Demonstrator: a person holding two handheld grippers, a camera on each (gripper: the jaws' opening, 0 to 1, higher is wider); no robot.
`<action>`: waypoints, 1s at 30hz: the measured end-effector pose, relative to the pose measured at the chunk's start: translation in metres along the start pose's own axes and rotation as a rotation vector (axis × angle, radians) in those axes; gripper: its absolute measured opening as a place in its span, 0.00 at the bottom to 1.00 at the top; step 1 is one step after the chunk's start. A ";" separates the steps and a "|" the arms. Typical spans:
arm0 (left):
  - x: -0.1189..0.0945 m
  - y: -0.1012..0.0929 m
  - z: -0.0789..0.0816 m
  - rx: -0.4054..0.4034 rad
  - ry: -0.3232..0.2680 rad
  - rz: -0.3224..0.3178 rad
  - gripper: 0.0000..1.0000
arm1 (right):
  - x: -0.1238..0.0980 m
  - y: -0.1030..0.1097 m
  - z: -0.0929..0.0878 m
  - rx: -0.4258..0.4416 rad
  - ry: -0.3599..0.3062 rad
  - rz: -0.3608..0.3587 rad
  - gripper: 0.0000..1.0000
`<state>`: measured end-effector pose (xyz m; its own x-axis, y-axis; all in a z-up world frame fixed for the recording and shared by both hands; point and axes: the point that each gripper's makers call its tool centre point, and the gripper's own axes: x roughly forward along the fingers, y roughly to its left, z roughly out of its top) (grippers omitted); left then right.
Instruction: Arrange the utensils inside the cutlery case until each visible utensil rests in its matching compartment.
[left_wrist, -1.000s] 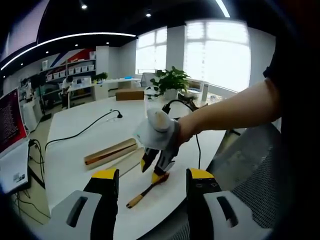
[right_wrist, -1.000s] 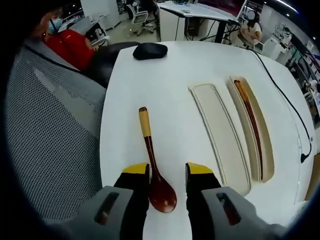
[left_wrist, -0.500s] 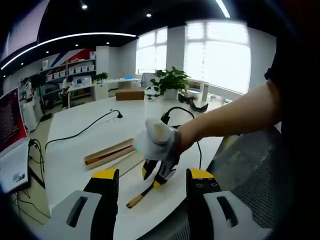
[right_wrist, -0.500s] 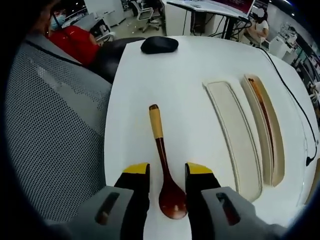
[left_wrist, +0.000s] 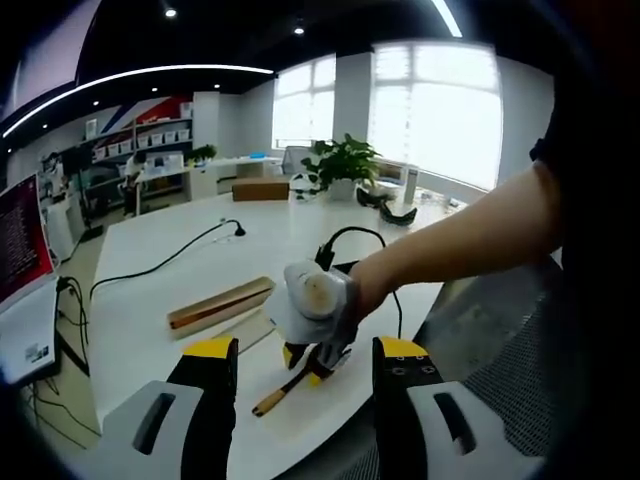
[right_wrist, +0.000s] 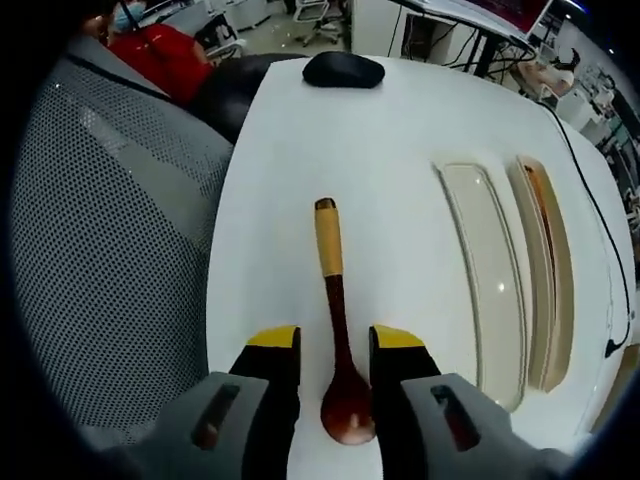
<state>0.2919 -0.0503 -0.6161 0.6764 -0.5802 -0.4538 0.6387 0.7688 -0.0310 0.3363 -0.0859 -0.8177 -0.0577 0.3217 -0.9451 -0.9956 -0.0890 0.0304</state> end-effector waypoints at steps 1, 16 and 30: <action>0.000 0.000 0.000 0.000 0.000 0.000 0.55 | 0.000 -0.001 0.000 -0.002 0.001 -0.001 0.25; 0.001 -0.002 0.000 0.000 0.003 -0.012 0.55 | 0.003 -0.003 0.002 -0.120 0.043 -0.008 0.23; -0.002 0.003 0.003 -0.014 -0.024 0.005 0.55 | 0.004 -0.007 0.005 -0.085 0.077 0.006 0.17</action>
<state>0.2932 -0.0474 -0.6126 0.6883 -0.5825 -0.4324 0.6303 0.7753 -0.0411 0.3431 -0.0791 -0.8204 -0.0548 0.2475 -0.9673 -0.9852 -0.1711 0.0120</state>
